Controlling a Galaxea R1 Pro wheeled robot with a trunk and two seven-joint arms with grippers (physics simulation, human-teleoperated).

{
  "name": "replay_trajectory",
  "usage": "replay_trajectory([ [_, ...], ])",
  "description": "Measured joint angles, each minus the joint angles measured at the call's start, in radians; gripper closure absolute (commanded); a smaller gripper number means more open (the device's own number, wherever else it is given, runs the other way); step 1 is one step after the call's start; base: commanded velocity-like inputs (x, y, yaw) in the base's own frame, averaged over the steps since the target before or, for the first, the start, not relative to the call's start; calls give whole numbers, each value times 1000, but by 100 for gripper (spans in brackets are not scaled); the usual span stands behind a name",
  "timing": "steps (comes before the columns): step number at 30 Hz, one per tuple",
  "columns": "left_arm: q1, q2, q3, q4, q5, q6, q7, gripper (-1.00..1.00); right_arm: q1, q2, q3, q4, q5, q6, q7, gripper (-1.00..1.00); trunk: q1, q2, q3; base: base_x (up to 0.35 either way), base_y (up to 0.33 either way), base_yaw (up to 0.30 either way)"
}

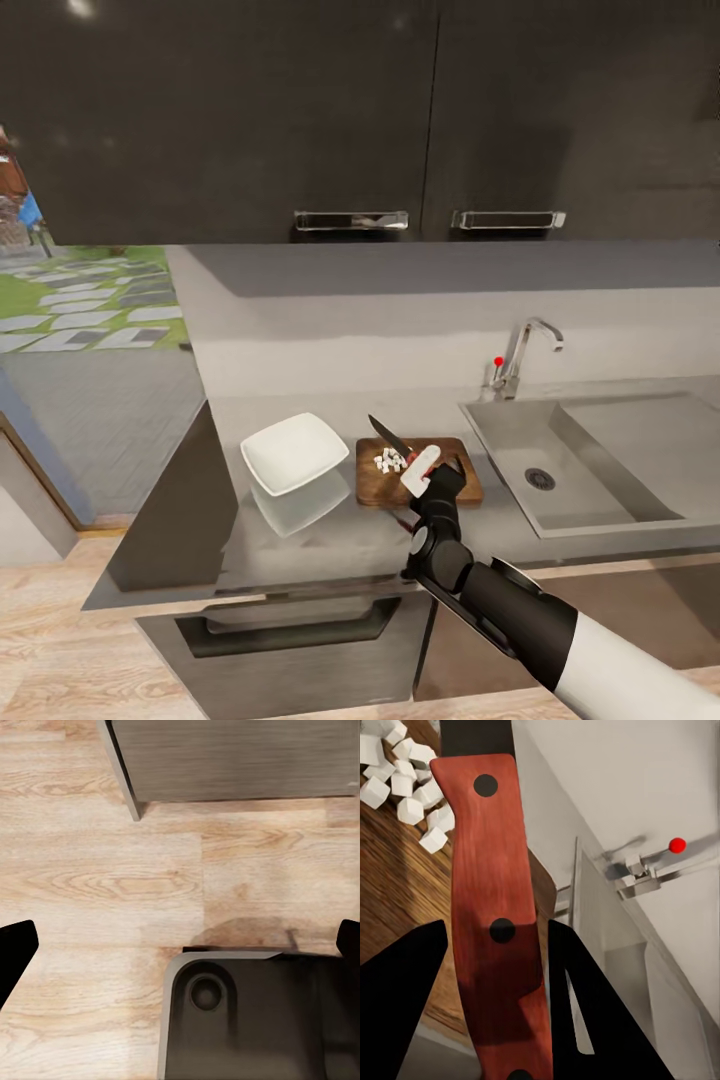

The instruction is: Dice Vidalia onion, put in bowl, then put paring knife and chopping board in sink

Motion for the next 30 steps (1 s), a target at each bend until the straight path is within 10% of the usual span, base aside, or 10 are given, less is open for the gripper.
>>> replay_trajectory([
  [18,0,0,0,1,0,0,0,-100,0,14,-22,-23,0,-111,3,100,0,0,29,0,0,0],
  [24,0,0,0,1,0,0,0,-100,0,12,-145,-35,-5,-187,6,100,0,0,39,0,0,0],
  [30,0,0,0,1,0,0,0,-100,0,12,-161,-36,-97,-190,13,100,0,0,48,0,-138,0],
])
